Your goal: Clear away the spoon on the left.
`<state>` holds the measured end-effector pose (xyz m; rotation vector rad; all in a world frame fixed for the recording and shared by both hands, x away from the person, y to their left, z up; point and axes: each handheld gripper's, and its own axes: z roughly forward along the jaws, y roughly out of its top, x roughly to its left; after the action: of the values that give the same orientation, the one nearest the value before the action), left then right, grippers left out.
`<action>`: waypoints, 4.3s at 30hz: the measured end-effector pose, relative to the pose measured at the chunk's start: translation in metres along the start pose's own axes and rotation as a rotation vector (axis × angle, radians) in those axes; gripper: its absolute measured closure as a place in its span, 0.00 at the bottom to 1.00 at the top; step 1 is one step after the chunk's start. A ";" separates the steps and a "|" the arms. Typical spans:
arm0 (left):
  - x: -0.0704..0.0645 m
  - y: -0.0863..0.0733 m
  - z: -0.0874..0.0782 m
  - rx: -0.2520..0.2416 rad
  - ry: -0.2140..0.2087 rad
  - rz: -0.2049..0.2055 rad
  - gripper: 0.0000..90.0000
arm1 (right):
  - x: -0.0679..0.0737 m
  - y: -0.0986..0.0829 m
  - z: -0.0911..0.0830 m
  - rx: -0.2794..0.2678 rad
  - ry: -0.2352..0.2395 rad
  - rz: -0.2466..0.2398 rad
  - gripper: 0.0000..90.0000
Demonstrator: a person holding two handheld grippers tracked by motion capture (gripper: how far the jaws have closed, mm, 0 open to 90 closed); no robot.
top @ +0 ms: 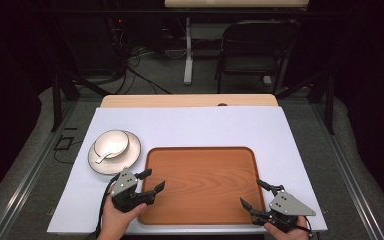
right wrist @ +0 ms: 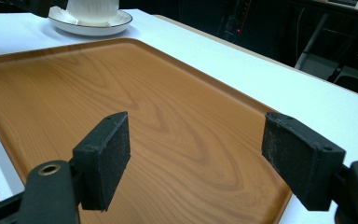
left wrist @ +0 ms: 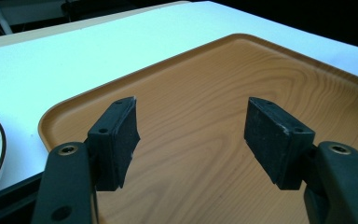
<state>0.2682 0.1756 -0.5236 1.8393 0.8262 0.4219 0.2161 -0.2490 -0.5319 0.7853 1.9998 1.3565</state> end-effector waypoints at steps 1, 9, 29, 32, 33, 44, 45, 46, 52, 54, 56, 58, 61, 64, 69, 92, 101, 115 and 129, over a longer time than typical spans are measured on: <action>0.001 0.000 -0.001 0.005 0.004 0.001 0.40 | 0.000 0.000 0.000 0.000 0.000 0.000 0.26; 0.006 -0.001 -0.002 0.014 0.022 -0.036 0.44 | 0.000 0.000 0.000 0.002 0.000 -0.003 0.26; 0.030 0.027 -0.014 0.101 0.090 -0.164 0.73 | 0.000 0.000 0.000 0.010 0.007 -0.002 0.26; 0.037 0.033 -0.019 0.100 0.122 -0.143 0.81 | 0.000 0.000 0.000 0.011 0.006 -0.003 0.26; 0.038 0.035 -0.020 0.098 0.131 -0.136 0.87 | 0.000 0.000 0.000 0.011 0.006 -0.003 0.26; 0.063 0.041 -0.033 0.094 0.234 -0.138 1.00 | -0.001 -0.001 0.001 0.018 0.003 -0.002 0.26; 0.065 0.041 -0.034 0.092 0.243 -0.144 1.00 | -0.001 -0.001 0.001 0.018 0.003 -0.003 0.26; 0.069 0.040 -0.036 0.089 0.256 -0.150 1.00 | -0.001 -0.001 0.001 0.020 0.003 -0.002 0.26; 0.079 0.036 -0.040 0.073 0.279 -0.194 1.00 | -0.001 -0.001 0.001 0.021 0.003 -0.002 0.26; 0.082 0.034 -0.041 0.073 0.287 -0.203 1.00 | -0.001 -0.001 0.001 0.021 0.003 -0.002 0.26; 0.085 0.032 -0.042 0.073 0.293 -0.213 1.00 | -0.001 -0.001 0.001 0.022 0.003 -0.006 0.26; 0.088 0.029 -0.042 0.076 0.304 -0.223 1.00 | -0.001 -0.001 0.002 0.023 0.003 -0.008 0.26; 0.092 0.025 -0.042 0.085 0.316 -0.234 1.00 | -0.001 -0.001 0.002 0.023 0.002 -0.008 0.26; 0.096 0.021 -0.045 0.093 0.338 -0.241 1.00 | -0.001 -0.001 0.002 0.025 0.003 -0.008 0.26; 0.103 0.016 -0.050 0.098 0.367 -0.252 1.00 | -0.001 -0.001 0.002 0.028 0.003 -0.006 0.26; 0.123 -0.003 -0.058 0.064 0.486 -0.267 1.00 | -0.001 -0.001 0.002 0.032 0.002 -0.009 0.26; 0.142 -0.006 -0.058 -0.005 0.557 -0.329 1.00 | -0.001 -0.001 0.002 0.032 0.005 -0.008 0.26; 0.165 -0.003 -0.052 -0.049 0.581 -0.397 1.00 | 0.000 -0.002 0.003 0.035 0.009 -0.008 0.26; 0.168 0.009 -0.060 -0.062 0.592 -0.400 0.90 | -0.001 -0.002 0.003 0.035 0.009 -0.008 0.26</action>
<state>0.3520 0.3328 -0.5052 1.4476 1.5290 0.7345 0.2184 -0.2484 -0.5342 0.7881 2.0363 1.3259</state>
